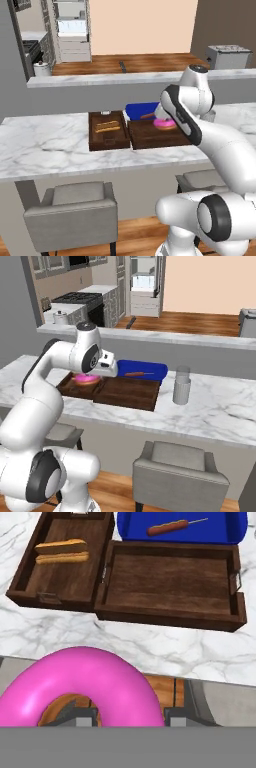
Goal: Take the donuts from the fridge and place them on the empty tray on the dining counter.
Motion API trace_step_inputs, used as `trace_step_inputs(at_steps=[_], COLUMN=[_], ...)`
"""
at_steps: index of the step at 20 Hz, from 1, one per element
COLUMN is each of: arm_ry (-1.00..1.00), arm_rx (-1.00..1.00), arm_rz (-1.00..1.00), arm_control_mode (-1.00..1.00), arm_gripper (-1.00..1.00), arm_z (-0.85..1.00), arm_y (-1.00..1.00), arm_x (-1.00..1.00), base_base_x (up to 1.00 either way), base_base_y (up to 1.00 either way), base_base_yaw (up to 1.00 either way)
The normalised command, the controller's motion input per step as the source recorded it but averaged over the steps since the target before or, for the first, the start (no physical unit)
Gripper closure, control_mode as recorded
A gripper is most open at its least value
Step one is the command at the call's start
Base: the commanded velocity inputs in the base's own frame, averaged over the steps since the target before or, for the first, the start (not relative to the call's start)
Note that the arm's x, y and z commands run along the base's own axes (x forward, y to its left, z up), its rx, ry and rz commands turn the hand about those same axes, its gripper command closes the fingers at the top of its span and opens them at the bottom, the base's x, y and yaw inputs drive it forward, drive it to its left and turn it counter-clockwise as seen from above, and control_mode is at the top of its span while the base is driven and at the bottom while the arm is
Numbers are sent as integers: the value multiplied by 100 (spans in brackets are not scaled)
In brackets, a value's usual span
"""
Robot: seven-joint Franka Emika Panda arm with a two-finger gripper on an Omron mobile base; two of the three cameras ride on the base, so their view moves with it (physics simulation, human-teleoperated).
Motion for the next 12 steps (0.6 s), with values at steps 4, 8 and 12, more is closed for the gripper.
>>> trace_step_inputs(at_steps=[4,8,12], arm_ry=[-6,-8,-1], arm_rx=[0,0,0], arm_rz=[1,1,1], arm_control_mode=[-100,-100,-100], arm_gripper=[100,100,100], arm_z=[-19,-27,-40], arm_y=[0,-1,-4], arm_x=[28,27,31], base_base_x=[0,0,0], base_base_y=[0,0,0], base_base_yaw=[0,0,0])
